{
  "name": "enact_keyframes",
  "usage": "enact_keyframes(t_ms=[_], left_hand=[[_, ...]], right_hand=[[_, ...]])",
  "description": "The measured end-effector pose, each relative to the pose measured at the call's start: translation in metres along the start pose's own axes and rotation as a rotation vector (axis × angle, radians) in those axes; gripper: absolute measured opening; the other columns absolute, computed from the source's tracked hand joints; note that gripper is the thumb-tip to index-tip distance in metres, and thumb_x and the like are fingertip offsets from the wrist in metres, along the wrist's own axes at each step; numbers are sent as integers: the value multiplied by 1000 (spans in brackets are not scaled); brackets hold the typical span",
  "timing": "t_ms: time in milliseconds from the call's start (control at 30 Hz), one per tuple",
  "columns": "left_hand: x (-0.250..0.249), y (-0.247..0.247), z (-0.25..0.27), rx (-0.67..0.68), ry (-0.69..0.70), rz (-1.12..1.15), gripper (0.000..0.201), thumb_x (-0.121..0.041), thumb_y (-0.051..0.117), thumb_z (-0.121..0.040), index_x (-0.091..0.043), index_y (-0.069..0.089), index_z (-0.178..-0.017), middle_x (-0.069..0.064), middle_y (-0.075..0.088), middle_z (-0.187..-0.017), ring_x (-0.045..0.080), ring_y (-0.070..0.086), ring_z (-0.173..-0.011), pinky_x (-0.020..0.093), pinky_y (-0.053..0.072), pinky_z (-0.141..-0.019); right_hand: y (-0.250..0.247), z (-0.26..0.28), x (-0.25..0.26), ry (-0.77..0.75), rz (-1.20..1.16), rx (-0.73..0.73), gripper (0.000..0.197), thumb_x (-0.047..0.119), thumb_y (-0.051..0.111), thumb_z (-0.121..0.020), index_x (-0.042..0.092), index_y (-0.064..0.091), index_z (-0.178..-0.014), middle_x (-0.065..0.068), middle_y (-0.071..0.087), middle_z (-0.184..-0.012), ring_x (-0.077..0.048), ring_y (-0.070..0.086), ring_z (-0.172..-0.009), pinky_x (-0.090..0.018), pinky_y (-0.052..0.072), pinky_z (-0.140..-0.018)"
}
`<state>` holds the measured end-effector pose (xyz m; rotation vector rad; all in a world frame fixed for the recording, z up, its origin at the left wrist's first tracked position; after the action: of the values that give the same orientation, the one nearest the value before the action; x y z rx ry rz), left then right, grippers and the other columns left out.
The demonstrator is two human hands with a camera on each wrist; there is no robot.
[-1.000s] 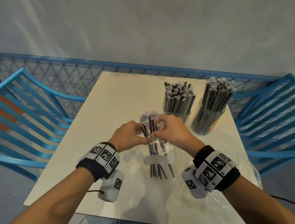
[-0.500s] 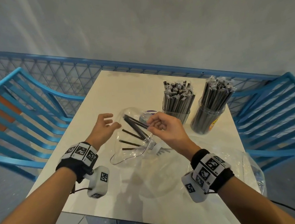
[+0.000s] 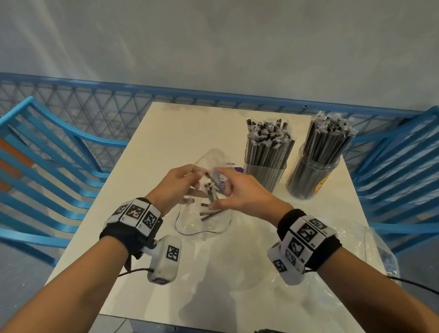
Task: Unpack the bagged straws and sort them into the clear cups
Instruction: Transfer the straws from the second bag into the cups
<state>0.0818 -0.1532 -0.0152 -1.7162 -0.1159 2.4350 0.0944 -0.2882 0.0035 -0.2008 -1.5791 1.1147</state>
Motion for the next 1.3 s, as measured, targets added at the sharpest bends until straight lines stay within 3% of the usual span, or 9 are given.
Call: enact_keyframes(t_ms=[67,133,233,400,567,867,1167,1233,1300], left_hand=[[-6,5,-3,-24,18,44,25,-20,50,-101,-21,51,-126,4,63,-85,12,70,-62,40,52,-78],[-9,6,-4,-43,28,113,35,-19,50,-101,-25,41,-134,7,68,-92,23,73,-70,47,55,-85],[-13,1,-2,-43,36,181,40,-14,43,-103,-30,31,-138,19,69,-105,39,73,-84,48,60,-75],[-11,-4,0,-52,-6,203,50,1,41,-98,-29,32,-137,21,66,-109,41,72,-81,36,58,-54],[-5,10,-7,-32,-52,174,46,4,36,-97,-20,37,-136,16,65,-97,33,72,-72,37,57,-54],[-7,24,-16,-5,-70,129,43,4,36,-97,-17,37,-135,14,63,-93,25,70,-63,30,54,-45],[-4,28,-20,-15,-78,98,44,3,37,-97,-18,37,-136,16,63,-98,30,68,-72,28,50,-42],[-3,29,-21,-14,-78,95,44,3,36,-98,-19,37,-136,15,64,-96,30,68,-72,28,50,-42],[-3,29,-21,-12,-76,86,43,2,35,-98,-19,37,-135,13,65,-94,29,68,-72,28,51,-43]], right_hand=[[3,-3,5,-25,53,6,60,34,78,-78,16,53,-130,18,41,-76,0,42,-66,-11,32,-55],[-3,-5,5,-19,65,-74,20,30,73,-84,13,64,-91,12,48,-70,-4,46,-65,-13,31,-58],[-22,-1,-2,10,-68,-193,20,26,70,-87,17,62,-72,10,55,-68,0,50,-61,-12,38,-60],[-53,6,-5,85,-158,-229,21,31,65,-90,12,68,-86,-10,69,-84,-24,61,-71,-35,55,-74],[-95,16,3,2,-260,-362,19,26,65,-91,9,69,-97,6,66,-73,1,60,-57,-13,48,-57],[-183,46,3,-63,-322,-596,19,19,62,-93,1,67,-91,-12,72,-76,-13,63,-49,-19,51,-48],[-309,118,3,-153,-140,-950,19,29,60,-90,18,67,-77,-12,71,-75,-24,61,-51,-34,52,-54],[-311,113,-14,-73,-40,-931,25,28,57,-91,8,69,-82,-14,69,-72,-13,62,-49,-25,52,-54],[-303,99,-36,29,29,-888,29,27,57,-93,2,69,-84,7,65,-54,2,60,-45,-6,45,-49]])
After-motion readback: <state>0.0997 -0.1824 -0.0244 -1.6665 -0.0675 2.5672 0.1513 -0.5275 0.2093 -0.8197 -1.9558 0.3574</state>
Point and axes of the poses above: each hand's wrist, its own z-axis away from the middle knuckle, its own y-axis out of the palm, x = y × z, the point moved 8 cm from there along -z, towards the middle knuckle
